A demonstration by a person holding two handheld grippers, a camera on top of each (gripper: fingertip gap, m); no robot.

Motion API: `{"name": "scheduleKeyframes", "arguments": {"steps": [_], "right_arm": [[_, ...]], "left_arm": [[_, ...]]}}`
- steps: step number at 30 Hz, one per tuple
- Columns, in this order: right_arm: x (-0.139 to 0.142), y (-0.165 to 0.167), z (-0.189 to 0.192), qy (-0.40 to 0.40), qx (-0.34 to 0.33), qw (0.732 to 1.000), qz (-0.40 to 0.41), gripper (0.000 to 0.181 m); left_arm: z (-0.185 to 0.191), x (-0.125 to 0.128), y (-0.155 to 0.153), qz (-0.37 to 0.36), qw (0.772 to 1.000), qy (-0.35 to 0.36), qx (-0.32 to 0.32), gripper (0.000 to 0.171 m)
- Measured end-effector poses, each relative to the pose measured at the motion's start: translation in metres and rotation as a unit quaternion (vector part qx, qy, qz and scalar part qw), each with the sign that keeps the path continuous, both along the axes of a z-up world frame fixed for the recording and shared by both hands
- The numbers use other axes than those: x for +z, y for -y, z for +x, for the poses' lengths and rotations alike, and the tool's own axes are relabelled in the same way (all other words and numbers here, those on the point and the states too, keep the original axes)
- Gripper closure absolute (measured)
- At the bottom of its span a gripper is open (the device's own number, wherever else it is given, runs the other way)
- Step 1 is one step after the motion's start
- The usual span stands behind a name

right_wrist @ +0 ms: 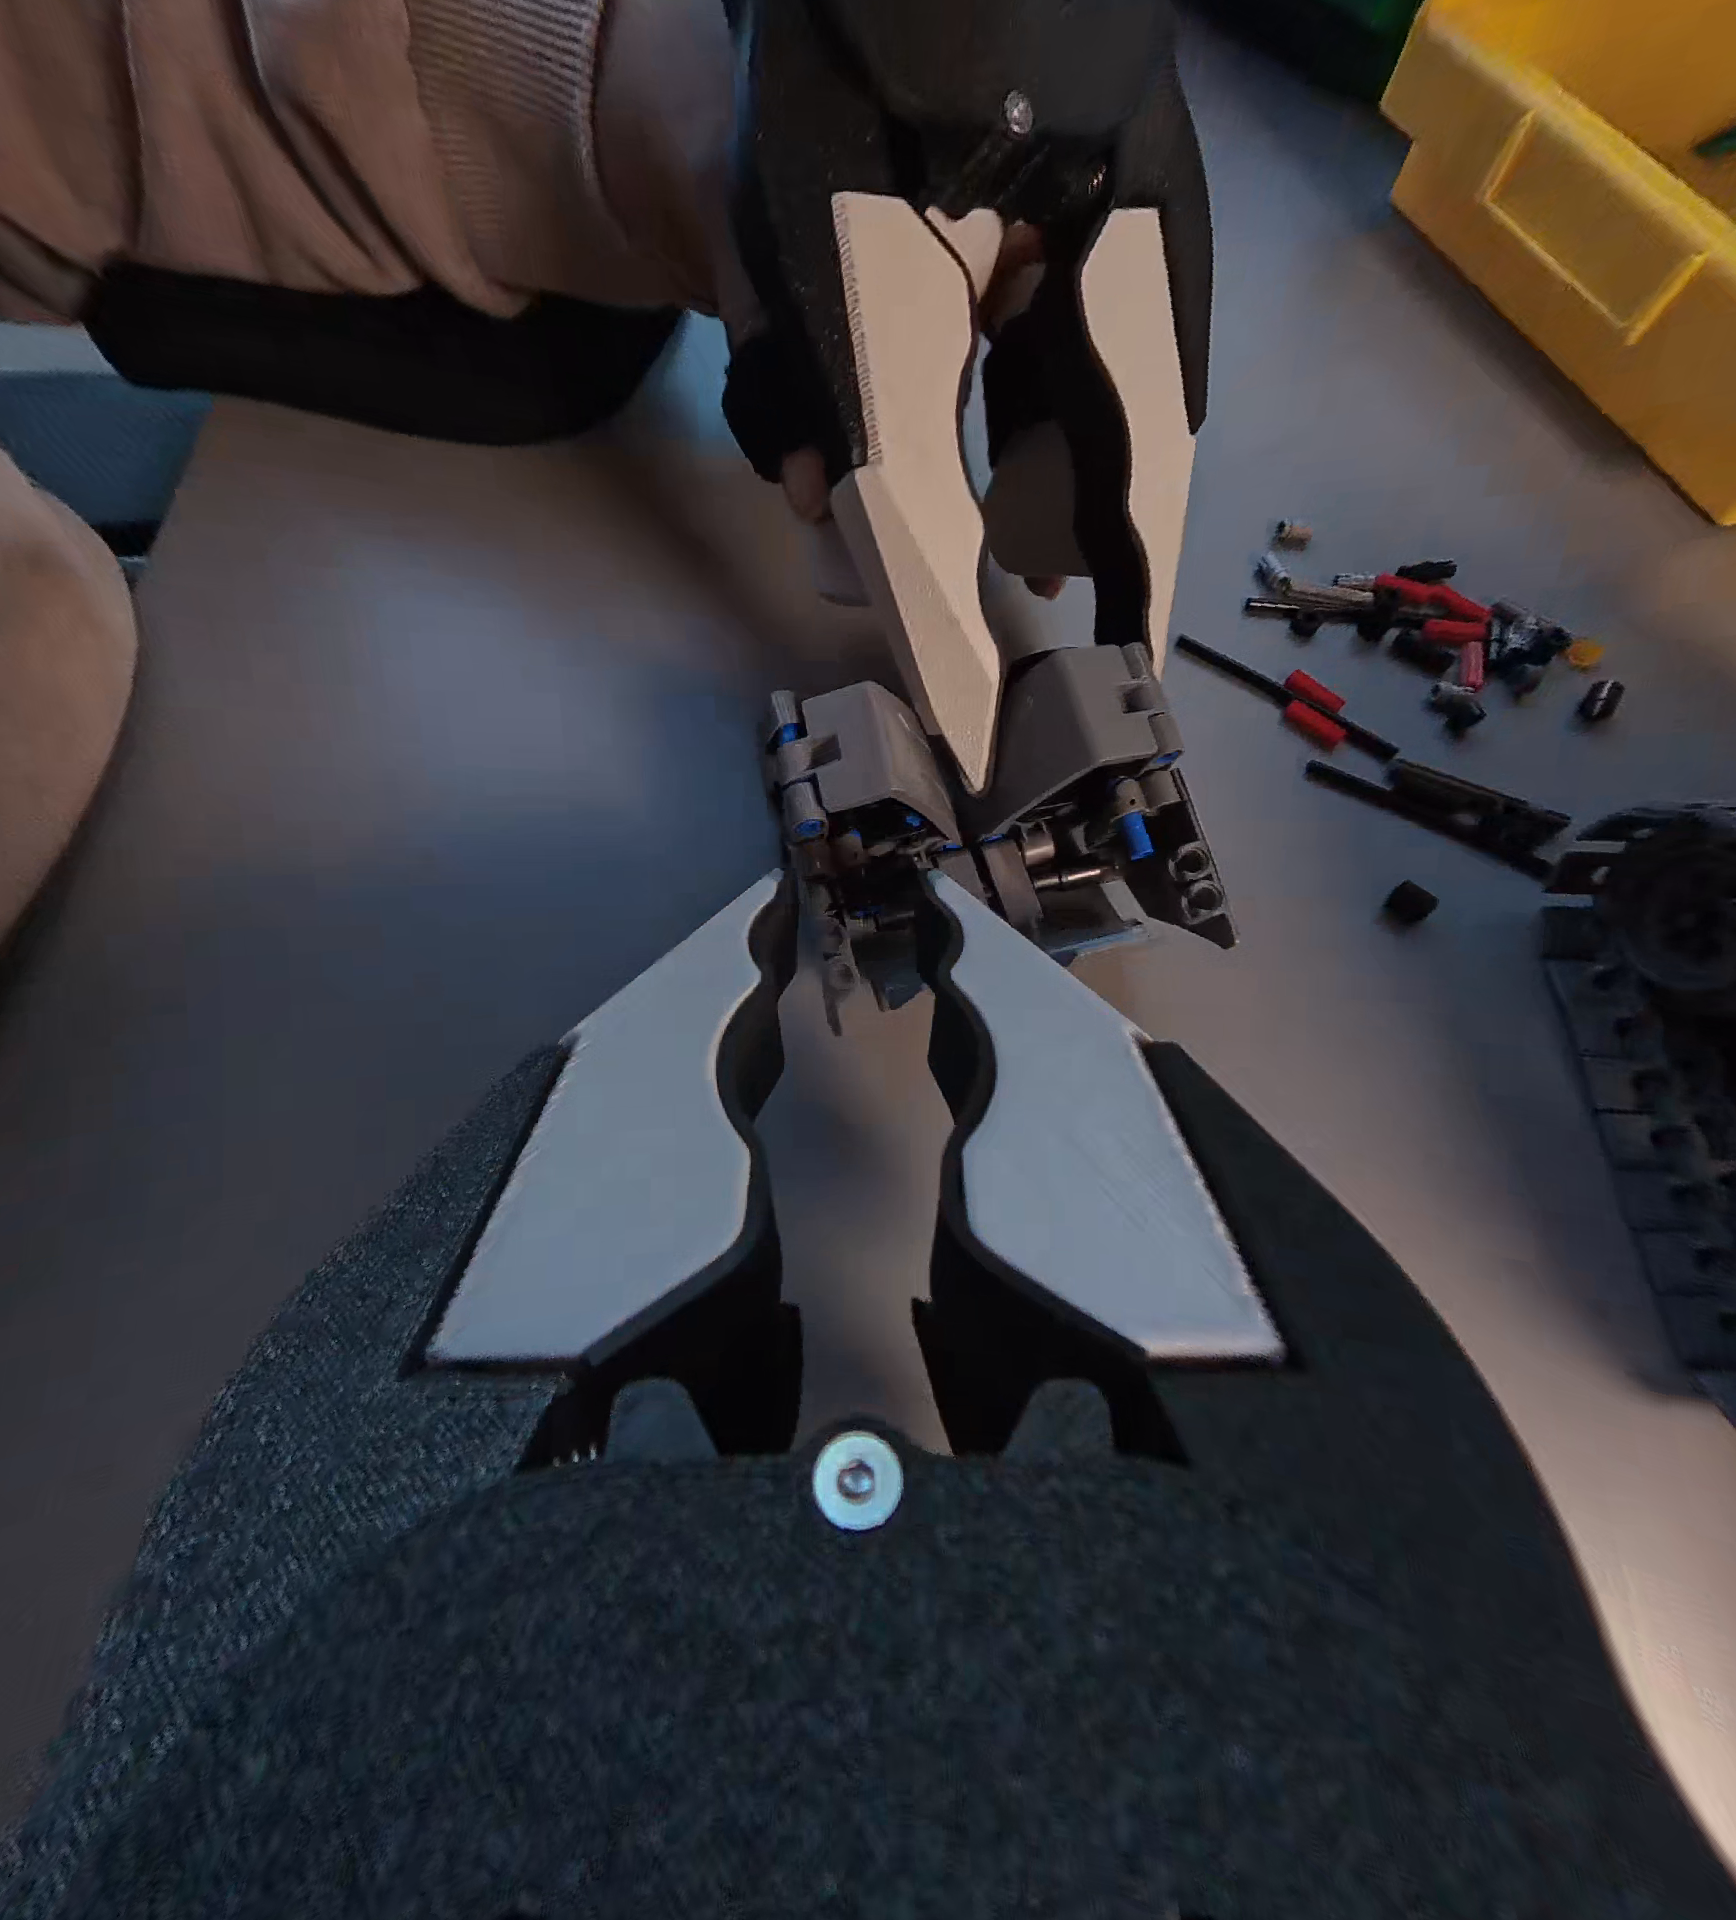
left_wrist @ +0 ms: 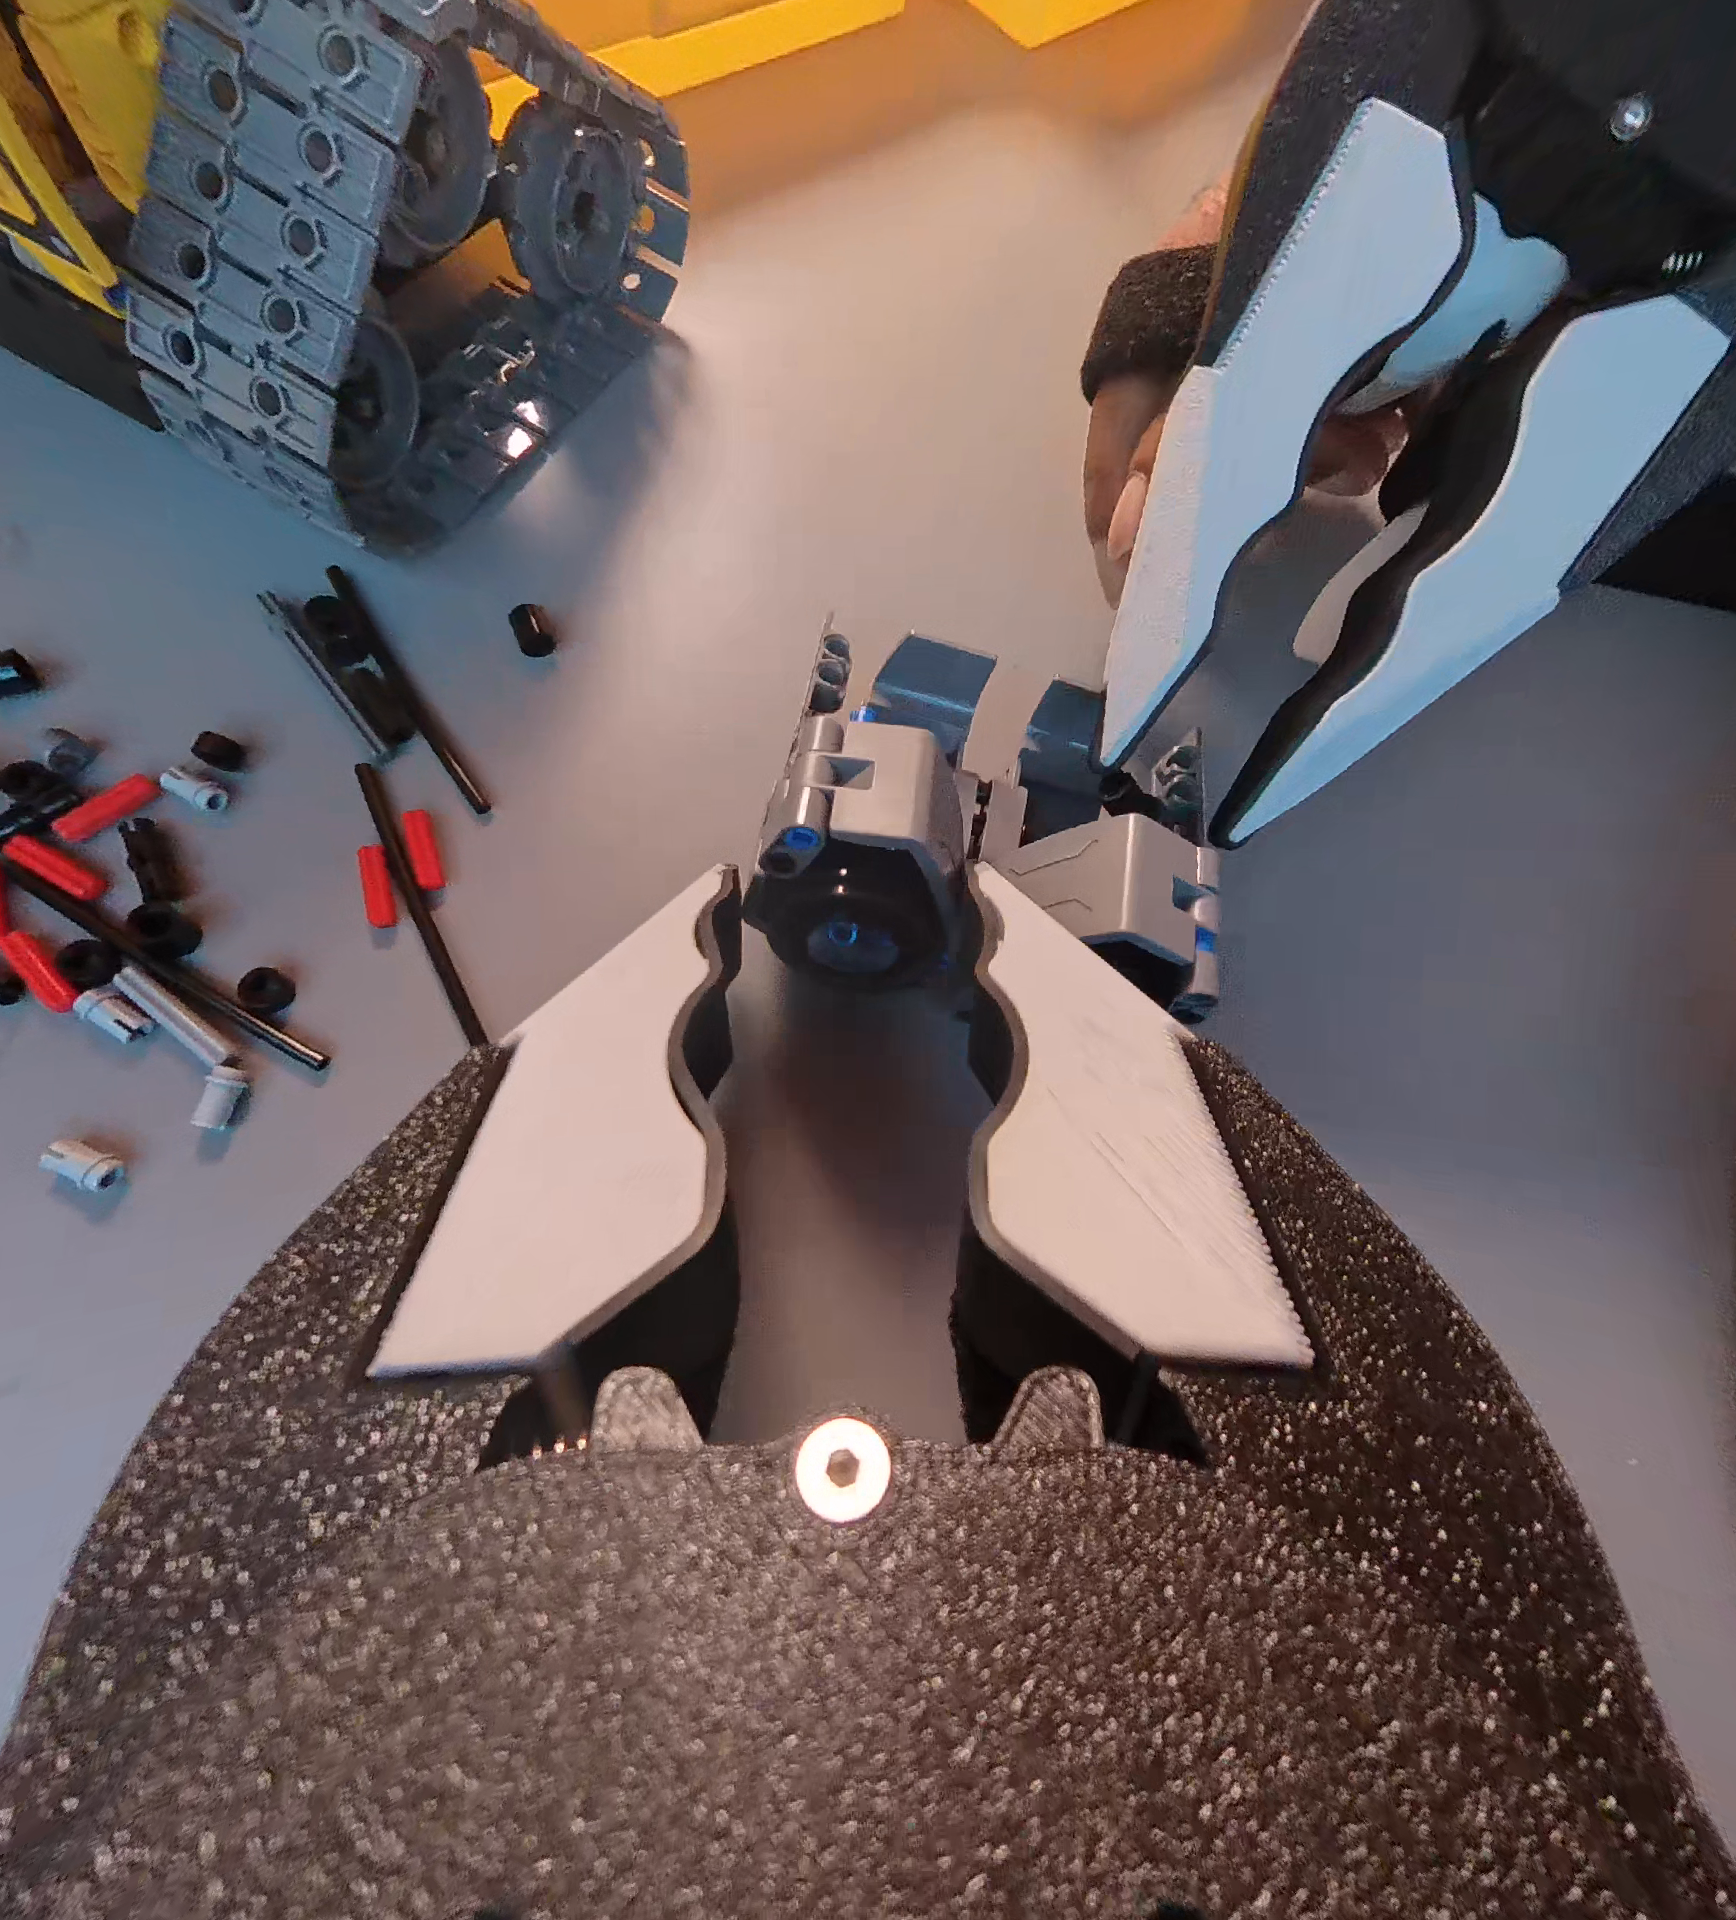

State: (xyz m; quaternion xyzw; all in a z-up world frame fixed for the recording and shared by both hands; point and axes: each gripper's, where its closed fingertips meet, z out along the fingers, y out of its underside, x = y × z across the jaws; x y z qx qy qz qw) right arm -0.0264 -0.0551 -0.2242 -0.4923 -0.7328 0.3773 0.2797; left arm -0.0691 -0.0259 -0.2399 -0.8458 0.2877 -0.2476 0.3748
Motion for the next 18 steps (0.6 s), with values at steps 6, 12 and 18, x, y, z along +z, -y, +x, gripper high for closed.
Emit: {"name": "scheduleKeyframes", "arguments": {"steps": [6,12,18], "right_arm": [[-0.005,-0.001,0.002,0.031,0.021,0.999,-0.014,0.161],[-0.006,0.0,0.0,0.046,0.018,0.998,-0.041,0.167],[-0.008,0.002,-0.001,0.063,0.039,0.997,-0.031,0.167]], "left_arm": [[0.004,0.002,0.001,0.013,1.0,-0.006,-0.011,0.13],[0.004,0.009,0.001,0.02,1.0,0.013,-0.011,0.124],[0.012,0.068,0.025,0.087,0.987,0.1,-0.086,0.127]]}}
